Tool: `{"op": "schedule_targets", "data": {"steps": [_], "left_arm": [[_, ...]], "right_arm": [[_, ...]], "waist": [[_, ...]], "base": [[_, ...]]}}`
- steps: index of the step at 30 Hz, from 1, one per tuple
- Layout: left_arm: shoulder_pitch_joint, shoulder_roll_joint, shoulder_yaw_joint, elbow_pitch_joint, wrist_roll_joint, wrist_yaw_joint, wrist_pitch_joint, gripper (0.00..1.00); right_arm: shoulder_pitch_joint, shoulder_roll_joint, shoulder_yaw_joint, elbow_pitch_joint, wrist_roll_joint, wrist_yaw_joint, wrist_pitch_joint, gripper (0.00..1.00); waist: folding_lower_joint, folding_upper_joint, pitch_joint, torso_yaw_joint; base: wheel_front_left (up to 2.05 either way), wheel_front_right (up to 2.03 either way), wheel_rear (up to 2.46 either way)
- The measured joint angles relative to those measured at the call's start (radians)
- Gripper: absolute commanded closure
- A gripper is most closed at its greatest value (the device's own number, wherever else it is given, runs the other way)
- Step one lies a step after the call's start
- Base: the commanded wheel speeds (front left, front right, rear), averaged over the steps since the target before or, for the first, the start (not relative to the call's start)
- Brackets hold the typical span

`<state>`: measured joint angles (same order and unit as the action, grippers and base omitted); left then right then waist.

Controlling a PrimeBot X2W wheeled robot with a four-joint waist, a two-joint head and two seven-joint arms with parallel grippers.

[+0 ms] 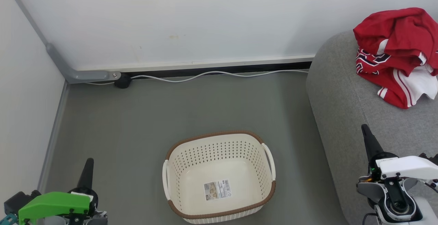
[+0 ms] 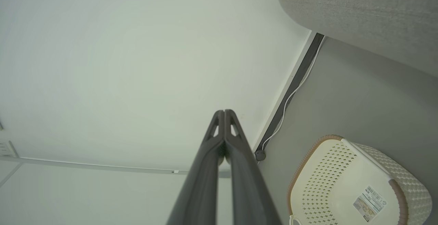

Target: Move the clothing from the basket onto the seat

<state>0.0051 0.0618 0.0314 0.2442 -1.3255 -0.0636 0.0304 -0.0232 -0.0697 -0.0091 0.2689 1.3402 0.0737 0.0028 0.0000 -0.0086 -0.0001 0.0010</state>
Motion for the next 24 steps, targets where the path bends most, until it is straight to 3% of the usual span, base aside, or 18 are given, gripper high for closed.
{"op": "schedule_targets", "data": {"steps": [24], "left_arm": [[-0.065,-0.023,0.043,0.036,-0.278,-0.059,0.076,1.00]], "right_arm": [[-0.032,0.005,-0.085,0.008,0.292,0.044,0.070,1.00]], "waist": [[0.0000,0.0000,0.003,-0.001]], "base": [[0.00,0.00,0.00]]}}
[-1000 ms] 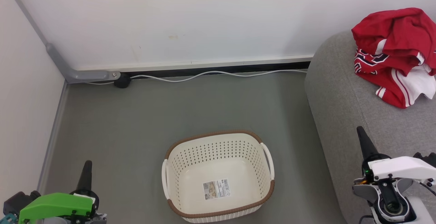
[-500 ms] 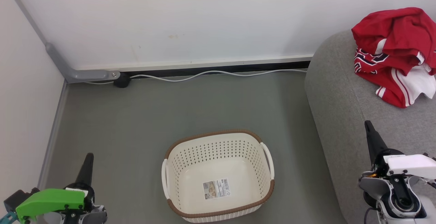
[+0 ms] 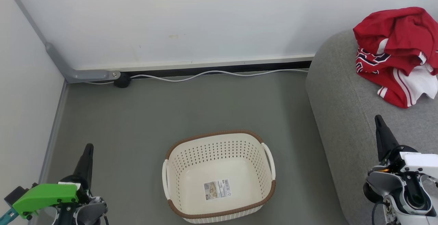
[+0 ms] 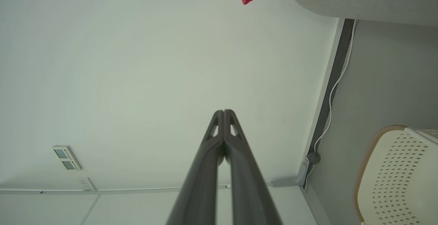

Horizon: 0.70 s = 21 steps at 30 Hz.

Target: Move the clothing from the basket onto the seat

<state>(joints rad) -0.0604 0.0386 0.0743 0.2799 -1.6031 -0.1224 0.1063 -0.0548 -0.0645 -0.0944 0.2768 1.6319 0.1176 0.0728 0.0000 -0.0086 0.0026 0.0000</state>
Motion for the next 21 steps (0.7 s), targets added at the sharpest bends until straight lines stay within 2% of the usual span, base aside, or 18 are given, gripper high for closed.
{"op": "schedule_targets", "data": {"steps": [21], "left_arm": [[-0.002,-0.001,0.002,0.002,0.000,0.000,0.000,1.00]], "right_arm": [[0.000,0.001,-0.001,0.004,0.000,0.001,0.000,1.00]], "waist": [[0.0000,0.0000,0.000,0.000]], "base": [[0.00,0.00,0.00]]}}
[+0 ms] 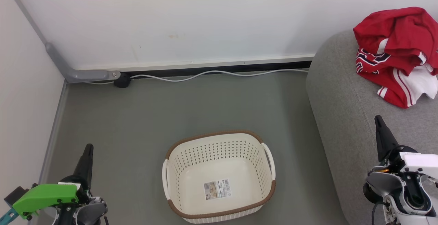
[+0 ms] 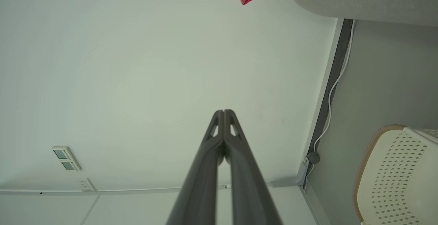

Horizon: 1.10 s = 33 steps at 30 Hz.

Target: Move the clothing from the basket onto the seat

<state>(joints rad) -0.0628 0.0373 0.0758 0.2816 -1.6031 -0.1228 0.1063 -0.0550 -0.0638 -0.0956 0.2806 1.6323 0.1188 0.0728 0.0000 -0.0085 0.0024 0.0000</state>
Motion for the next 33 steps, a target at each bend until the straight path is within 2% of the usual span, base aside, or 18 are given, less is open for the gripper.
{"op": "schedule_targets", "data": {"steps": [33], "left_arm": [[0.000,0.000,0.002,0.001,0.000,0.000,0.000,1.00]], "right_arm": [[-0.003,0.001,-0.002,0.001,0.000,0.004,0.007,1.00]], "waist": [[0.0000,0.0000,0.000,0.000]], "base": [[0.00,0.00,0.00]]}}
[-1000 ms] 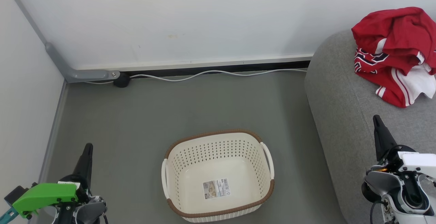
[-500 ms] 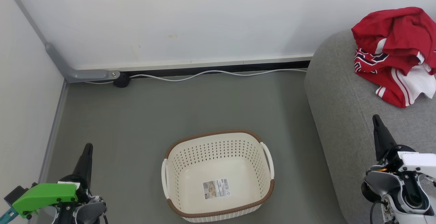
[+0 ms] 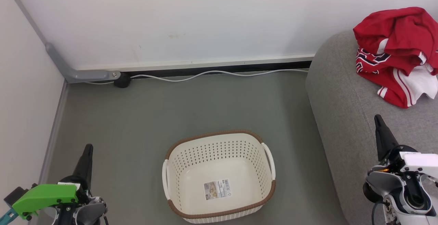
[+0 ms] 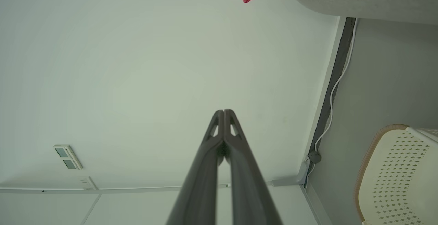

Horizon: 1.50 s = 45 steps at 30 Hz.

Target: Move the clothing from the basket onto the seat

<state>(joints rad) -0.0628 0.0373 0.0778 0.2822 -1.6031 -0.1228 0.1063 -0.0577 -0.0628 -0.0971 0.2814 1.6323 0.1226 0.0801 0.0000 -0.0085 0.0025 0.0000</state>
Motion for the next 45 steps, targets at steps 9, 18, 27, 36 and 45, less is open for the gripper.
{"op": "schedule_targets", "data": {"steps": [9,18,27,36,45], "left_arm": [[0.000,0.000,0.000,0.000,0.000,0.000,0.000,1.00],[0.000,0.000,0.001,0.000,0.000,0.000,0.000,1.00],[0.000,0.000,0.001,-0.001,0.000,0.000,0.000,1.00],[0.000,0.000,0.001,-0.001,0.000,0.000,0.003,1.00],[0.000,0.000,0.001,-0.002,0.000,0.000,0.003,1.00]], "right_arm": [[0.000,0.000,-0.001,0.000,0.000,0.000,0.000,1.00],[0.000,0.000,-0.001,0.000,0.000,0.000,0.000,1.00],[0.000,0.000,-0.002,-0.001,0.000,0.000,0.000,1.00],[0.000,0.000,-0.003,-0.001,0.000,0.000,0.000,1.00],[0.000,0.001,-0.003,-0.001,0.000,0.000,0.000,1.00]], "waist": [[0.0000,-0.0001,0.000,0.000],[0.0000,0.0000,0.000,0.000],[0.0000,0.0000,0.000,0.000],[0.0000,0.0000,0.000,0.000],[0.0000,0.0000,0.000,0.000]], "base": [[0.00,0.00,0.00],[0.00,0.00,0.00],[0.00,0.00,0.00],[0.00,0.00,0.00],[0.00,0.00,0.00]]}}
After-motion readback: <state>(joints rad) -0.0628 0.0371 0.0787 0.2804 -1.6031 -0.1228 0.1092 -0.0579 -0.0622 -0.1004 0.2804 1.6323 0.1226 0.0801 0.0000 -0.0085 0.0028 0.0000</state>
